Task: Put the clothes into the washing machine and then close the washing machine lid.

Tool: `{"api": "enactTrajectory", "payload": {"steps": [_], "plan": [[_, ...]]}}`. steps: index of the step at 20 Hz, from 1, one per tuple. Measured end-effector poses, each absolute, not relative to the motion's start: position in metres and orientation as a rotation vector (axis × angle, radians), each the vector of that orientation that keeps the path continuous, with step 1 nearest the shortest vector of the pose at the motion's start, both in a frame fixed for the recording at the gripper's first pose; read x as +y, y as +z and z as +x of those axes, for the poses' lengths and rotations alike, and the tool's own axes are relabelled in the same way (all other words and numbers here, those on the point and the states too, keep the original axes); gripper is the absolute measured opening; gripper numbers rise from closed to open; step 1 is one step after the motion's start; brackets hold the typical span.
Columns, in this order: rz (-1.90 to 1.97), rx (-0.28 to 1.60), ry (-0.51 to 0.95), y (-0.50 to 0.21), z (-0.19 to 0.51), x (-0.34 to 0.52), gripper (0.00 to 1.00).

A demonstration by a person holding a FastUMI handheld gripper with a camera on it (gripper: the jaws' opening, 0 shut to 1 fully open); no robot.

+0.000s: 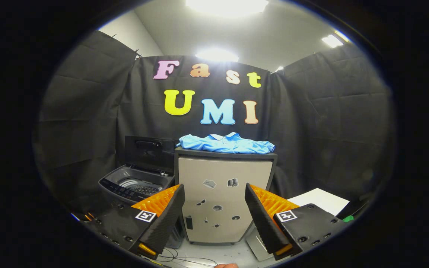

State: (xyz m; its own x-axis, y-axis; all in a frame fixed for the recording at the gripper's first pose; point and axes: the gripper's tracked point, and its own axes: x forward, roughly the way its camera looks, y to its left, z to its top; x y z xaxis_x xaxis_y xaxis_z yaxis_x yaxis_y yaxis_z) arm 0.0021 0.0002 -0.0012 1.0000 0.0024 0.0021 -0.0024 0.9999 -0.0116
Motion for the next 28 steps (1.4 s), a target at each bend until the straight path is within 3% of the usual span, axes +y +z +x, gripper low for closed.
{"api": "enactTrajectory", "payload": {"steps": [28], "plan": [[-0.049,0.002,-0.006,-0.0022,0.0099,0.0036,1.0]]}}
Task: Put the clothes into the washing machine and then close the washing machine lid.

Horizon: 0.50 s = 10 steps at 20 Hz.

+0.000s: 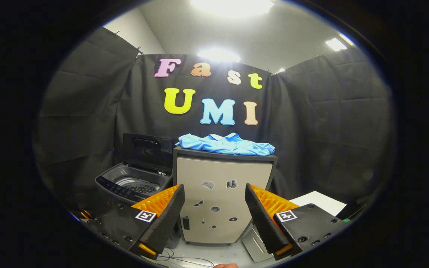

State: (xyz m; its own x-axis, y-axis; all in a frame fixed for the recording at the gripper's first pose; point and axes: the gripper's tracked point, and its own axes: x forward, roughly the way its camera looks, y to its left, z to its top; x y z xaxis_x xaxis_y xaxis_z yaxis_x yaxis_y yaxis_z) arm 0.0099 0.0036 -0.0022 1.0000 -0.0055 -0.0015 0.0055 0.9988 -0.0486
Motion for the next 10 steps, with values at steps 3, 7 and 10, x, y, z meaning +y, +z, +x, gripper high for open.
{"api": "enactTrajectory", "payload": {"steps": [3,7,10], "plan": [[-0.051,0.007,-0.005,0.001,0.012,0.007,1.0],[-0.1,-0.006,-0.013,0.018,0.02,0.015,1.0],[-0.099,-0.025,-0.022,0.041,0.047,0.008,0.98]]}}
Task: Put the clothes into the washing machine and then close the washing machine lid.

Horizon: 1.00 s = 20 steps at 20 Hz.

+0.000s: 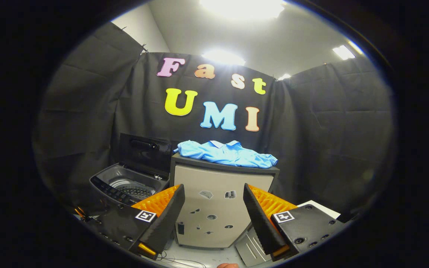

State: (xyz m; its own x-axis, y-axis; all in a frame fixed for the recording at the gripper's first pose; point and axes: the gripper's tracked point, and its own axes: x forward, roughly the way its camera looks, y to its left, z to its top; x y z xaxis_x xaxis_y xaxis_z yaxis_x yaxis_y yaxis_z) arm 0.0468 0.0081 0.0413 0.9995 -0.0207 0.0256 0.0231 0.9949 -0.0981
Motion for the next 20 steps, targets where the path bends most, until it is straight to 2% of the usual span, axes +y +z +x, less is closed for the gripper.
{"api": "enactTrajectory", "payload": {"steps": [11,20], "plan": [[-0.053,-0.141,-0.051,0.161,0.128,-0.03,0.98],[-0.023,0.025,0.048,0.176,0.23,-0.041,0.98]]}}
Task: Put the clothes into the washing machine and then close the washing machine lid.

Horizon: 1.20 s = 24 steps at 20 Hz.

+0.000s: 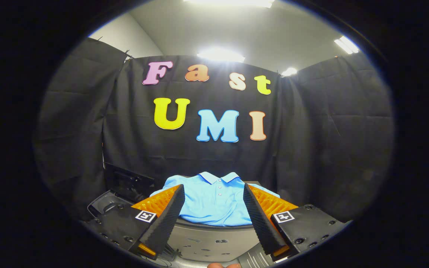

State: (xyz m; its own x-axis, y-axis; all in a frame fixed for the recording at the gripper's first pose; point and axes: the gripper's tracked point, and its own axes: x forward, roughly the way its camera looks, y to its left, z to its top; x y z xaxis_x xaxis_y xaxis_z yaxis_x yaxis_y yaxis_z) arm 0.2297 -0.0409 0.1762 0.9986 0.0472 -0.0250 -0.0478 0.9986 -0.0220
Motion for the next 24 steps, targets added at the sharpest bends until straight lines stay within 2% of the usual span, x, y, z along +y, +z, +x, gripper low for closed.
{"api": "enactTrajectory", "payload": {"steps": [9,17,24], "plan": [[-0.001,0.225,0.062,0.151,0.322,-0.068,0.98],[0.022,0.337,0.031,0.118,0.374,-0.091,0.98],[0.038,0.441,0.068,0.085,0.405,-0.073,0.98]]}}
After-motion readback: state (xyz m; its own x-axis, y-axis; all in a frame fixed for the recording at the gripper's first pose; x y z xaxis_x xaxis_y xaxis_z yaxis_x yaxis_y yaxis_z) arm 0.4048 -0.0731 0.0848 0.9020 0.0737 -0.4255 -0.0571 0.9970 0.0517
